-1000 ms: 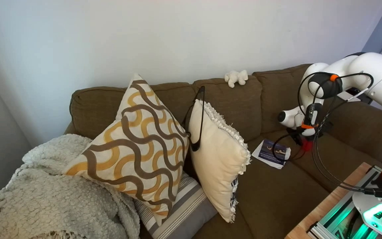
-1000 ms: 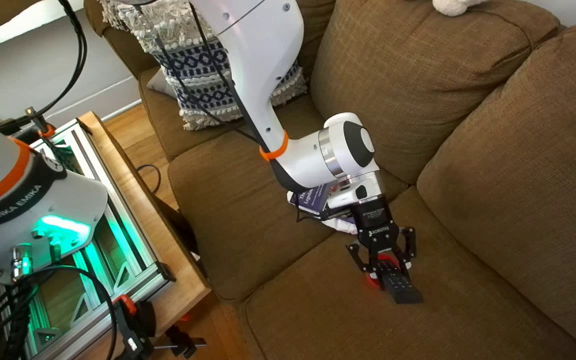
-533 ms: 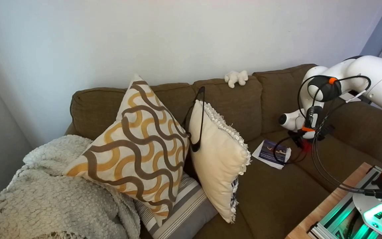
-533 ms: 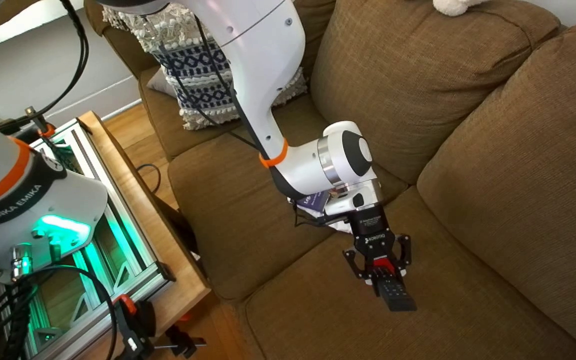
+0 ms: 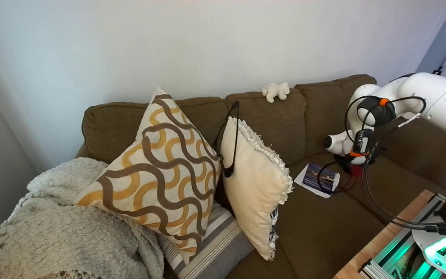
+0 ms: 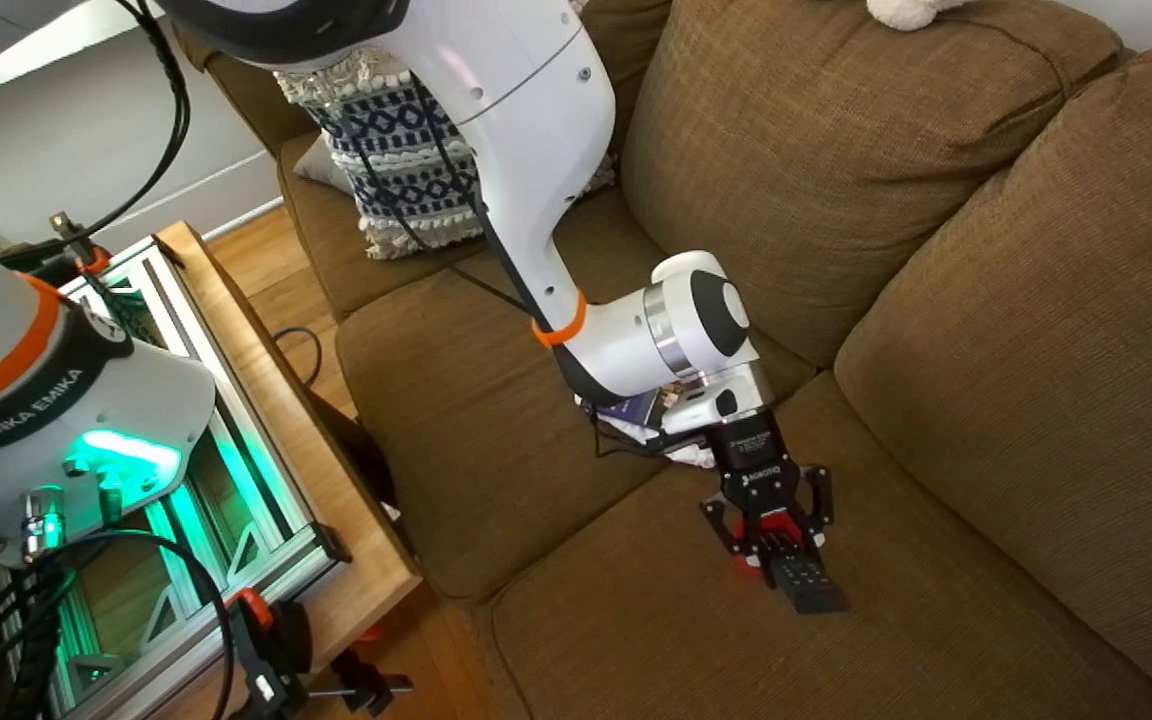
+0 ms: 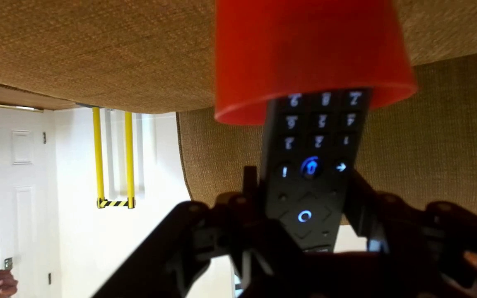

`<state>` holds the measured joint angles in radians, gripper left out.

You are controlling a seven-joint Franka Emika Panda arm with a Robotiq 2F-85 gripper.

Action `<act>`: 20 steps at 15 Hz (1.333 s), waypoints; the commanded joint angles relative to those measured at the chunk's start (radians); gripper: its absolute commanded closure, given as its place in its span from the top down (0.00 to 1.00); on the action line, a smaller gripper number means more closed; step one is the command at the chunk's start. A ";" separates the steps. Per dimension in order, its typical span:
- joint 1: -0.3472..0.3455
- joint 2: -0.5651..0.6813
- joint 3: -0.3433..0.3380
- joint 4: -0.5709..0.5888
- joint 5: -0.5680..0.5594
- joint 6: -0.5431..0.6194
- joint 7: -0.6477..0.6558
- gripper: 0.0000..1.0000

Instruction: Put the black remote in the red cup

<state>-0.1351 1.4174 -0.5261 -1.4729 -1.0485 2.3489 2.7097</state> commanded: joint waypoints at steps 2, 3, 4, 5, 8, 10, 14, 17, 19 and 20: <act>-0.016 0.061 0.020 0.059 -0.020 -0.010 0.025 0.26; -0.017 0.067 0.021 0.062 -0.019 -0.009 0.023 0.26; -0.019 0.074 0.022 0.068 -0.018 -0.010 0.017 0.26; -0.021 0.080 0.021 0.072 -0.017 -0.010 0.012 0.26; -0.019 0.089 0.014 0.067 -0.024 -0.007 0.006 0.84; -0.019 0.091 0.009 0.063 -0.028 -0.005 0.007 0.99; -0.003 0.073 -0.018 0.037 -0.031 0.015 0.020 1.00; -0.004 0.018 -0.027 0.006 -0.064 0.041 0.046 1.00; 0.025 -0.039 -0.094 -0.042 -0.018 0.204 0.041 1.00; 0.045 -0.086 -0.129 -0.093 -0.012 0.281 0.035 1.00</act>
<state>-0.1273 1.4393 -0.5780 -1.4510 -1.0720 2.4420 2.7137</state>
